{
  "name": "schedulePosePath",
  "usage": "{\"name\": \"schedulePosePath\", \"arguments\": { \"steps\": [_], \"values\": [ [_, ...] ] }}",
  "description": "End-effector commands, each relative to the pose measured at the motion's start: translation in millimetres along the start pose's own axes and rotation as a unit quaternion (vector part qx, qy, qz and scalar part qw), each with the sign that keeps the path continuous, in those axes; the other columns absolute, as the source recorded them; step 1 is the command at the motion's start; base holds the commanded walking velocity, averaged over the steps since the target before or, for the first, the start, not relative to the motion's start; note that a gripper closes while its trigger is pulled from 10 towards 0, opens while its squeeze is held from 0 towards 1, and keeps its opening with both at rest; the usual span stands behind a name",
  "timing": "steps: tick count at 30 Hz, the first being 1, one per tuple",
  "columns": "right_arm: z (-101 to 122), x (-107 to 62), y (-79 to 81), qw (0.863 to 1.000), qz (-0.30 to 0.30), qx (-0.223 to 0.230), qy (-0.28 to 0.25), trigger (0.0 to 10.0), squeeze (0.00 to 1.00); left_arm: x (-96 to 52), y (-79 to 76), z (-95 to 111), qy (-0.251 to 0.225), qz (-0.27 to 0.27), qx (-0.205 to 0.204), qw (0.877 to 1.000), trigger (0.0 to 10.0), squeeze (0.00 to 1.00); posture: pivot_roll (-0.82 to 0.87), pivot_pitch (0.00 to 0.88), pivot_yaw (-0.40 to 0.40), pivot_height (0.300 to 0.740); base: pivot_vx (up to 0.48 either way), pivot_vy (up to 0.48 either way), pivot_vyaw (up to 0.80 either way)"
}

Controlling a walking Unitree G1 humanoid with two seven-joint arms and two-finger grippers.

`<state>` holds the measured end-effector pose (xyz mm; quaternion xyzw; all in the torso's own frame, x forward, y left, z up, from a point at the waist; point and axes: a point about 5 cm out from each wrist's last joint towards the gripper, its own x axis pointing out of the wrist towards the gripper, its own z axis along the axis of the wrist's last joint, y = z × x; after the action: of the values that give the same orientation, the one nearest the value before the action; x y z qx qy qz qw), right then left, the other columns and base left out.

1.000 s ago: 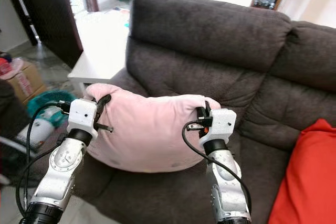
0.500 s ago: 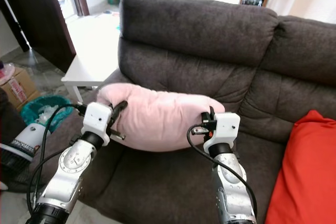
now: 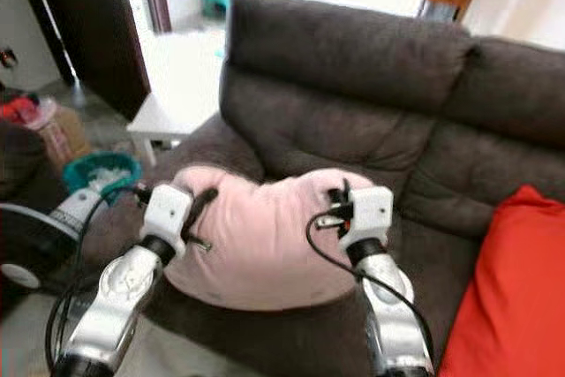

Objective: Move the pillow to the sofa from floor

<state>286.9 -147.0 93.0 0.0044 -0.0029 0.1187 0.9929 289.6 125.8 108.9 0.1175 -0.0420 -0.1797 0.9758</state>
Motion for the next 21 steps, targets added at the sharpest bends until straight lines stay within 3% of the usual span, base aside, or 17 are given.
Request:
{"name": "schedulePosePath", "arguments": {
  "steps": [1, 10, 11, 21],
  "values": [
    [13, 6.8, 18.7, 0.998, 0.056, -0.015, -0.026, 10.0, 0.74, 10.3, -9.5, 25, -0.055, -0.028, 0.007, 0.998, 10.0, 0.00, 0.11, 0.000, -0.077, 0.740, 0.000, 0.000, 0.00],
    [14, 5.5, 23.0, 0.996, 0.079, -0.025, -0.022, 10.0, 0.81, 7.1, -2.2, 18, -0.043, -0.004, 0.010, 0.999, 10.0, 0.00, 0.11, 0.000, -0.080, 0.740, 0.000, 0.000, 0.00],
    [15, 5.9, 22.4, 0.996, 0.079, -0.027, -0.023, 10.0, 1.00, 6.8, -0.9, 17, -0.041, 0.000, 0.011, 0.999, 10.0, 0.00, 0.11, 0.000, -0.081, 0.740, 0.000, 0.000, 0.00],
    [18, 7.0, 13.6, 0.996, 0.071, -0.047, -0.022, 10.0, 1.00, 9.9, 11.3, 8, -0.026, 0.032, 0.025, 0.999, 10.0, 0.00, 0.11, 0.000, -0.089, 0.740, 0.000, 0.000, 0.00]
  ]
}}
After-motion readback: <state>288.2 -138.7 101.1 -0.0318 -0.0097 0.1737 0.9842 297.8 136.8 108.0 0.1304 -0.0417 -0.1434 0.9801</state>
